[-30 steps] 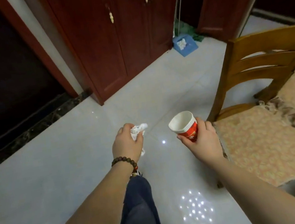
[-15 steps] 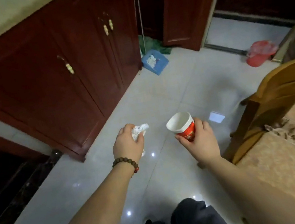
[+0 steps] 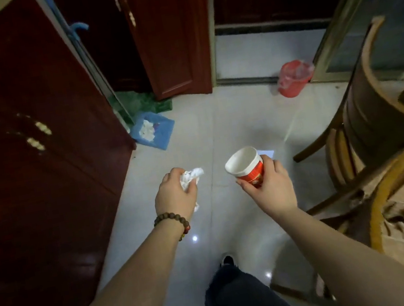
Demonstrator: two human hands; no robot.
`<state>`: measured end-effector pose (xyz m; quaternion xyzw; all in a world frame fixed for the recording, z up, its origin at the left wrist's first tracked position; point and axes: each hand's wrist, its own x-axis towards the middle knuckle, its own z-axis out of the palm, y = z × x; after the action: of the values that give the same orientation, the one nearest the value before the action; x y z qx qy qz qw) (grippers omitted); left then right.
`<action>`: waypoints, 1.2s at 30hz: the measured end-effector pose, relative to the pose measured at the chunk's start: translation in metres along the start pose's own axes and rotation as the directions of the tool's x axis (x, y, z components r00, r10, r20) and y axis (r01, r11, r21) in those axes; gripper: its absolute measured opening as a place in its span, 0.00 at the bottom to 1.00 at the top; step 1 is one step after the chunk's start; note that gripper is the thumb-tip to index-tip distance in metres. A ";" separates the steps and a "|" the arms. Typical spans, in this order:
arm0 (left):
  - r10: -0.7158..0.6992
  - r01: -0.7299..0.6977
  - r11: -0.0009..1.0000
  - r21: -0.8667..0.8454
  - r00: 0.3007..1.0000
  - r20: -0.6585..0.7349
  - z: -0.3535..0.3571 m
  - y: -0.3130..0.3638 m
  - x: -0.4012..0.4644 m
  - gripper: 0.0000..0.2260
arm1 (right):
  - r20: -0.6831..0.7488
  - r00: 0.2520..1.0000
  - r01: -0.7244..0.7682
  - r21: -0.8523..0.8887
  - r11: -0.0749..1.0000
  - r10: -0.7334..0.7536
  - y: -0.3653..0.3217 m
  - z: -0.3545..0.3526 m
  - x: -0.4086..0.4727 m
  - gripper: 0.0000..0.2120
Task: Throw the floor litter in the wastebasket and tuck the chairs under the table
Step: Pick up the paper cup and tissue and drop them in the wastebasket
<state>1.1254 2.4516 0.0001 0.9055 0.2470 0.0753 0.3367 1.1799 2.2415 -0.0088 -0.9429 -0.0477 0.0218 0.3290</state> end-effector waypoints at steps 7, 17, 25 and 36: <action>0.128 -0.127 0.992 -0.013 0.988 0.085 0.040 0.083 0.166 0.10 | -0.123 0.985 -0.117 0.019 0.993 0.118 0.009 -0.019 0.144 0.36; 0.238 -0.233 0.971 -0.048 0.948 0.211 0.129 0.143 0.407 0.10 | -0.181 0.937 -0.301 0.014 0.954 0.298 0.028 0.021 0.365 0.35; 0.335 -0.339 0.940 -0.046 0.884 0.326 0.178 0.223 0.618 0.10 | -0.247 0.860 -0.448 0.055 0.892 0.447 0.019 0.022 0.556 0.34; 0.465 -0.477 0.871 -0.118 0.725 0.508 0.317 0.350 0.747 0.10 | -0.327 0.700 -0.632 0.129 0.764 0.635 0.089 -0.015 0.693 0.35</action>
<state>2.0076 2.4142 -0.0368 0.9275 -0.0904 -0.0922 0.3509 1.8772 2.2353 -0.0597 -0.8884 0.3389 -0.0353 0.3075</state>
